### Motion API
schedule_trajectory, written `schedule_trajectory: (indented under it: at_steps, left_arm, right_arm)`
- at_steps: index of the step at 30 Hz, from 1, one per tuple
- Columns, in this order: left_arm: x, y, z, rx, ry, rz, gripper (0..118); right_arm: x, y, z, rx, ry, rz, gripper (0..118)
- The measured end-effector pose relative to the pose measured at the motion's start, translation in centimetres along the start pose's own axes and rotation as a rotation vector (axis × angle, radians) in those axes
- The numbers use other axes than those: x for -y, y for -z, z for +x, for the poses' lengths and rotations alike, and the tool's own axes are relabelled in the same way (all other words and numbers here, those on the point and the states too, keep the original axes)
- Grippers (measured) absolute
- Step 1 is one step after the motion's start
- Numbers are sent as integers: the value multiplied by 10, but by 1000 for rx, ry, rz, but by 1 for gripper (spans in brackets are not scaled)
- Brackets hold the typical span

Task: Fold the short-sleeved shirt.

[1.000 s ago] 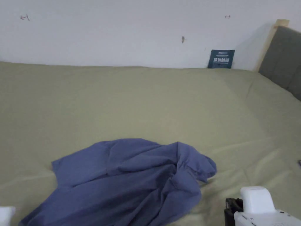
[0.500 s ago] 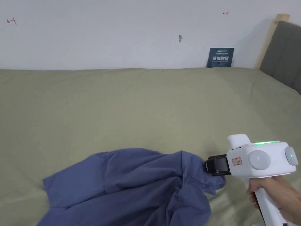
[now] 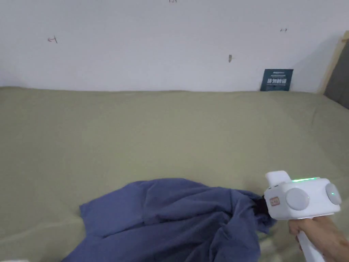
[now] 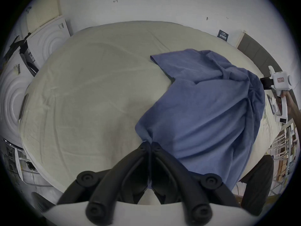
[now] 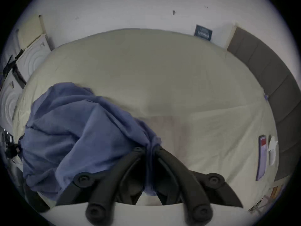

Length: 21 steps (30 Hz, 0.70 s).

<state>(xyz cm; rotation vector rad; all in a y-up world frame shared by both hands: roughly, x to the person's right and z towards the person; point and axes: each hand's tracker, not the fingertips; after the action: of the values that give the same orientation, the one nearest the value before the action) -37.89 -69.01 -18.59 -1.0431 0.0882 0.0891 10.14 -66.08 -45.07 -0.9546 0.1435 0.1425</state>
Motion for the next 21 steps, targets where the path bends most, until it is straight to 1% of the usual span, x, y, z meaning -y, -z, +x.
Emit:
schedule_trajectory:
  at_steps: [1,3,6,9,13,15,21]
  left_arm:
    - [-3,-8,-2,-4,-27,35,2]
    - [-12,-28,-9,5,-42,71,2]
    - [-26,-62,-12,-58,-39,174,2]
    - [-43,-101,-15,-46,-72,259,2]
    - [-66,-145,-14,-98,-42,364,2]
    - [-80,-167,-15,-111,-41,408,2]
    - [-121,-210,-8,-138,-35,495,2]
  right_arm:
    - [-1,-14,2,7,6,30,7]
    - [-4,-45,13,-20,42,70,7]
    - [-7,-98,30,-3,45,168,7]
    - [-5,-153,42,-16,55,246,7]
    - [2,-222,47,8,41,373,7]
    - [5,-255,51,12,64,434,7]
    - [-2,-320,66,40,78,533,7]
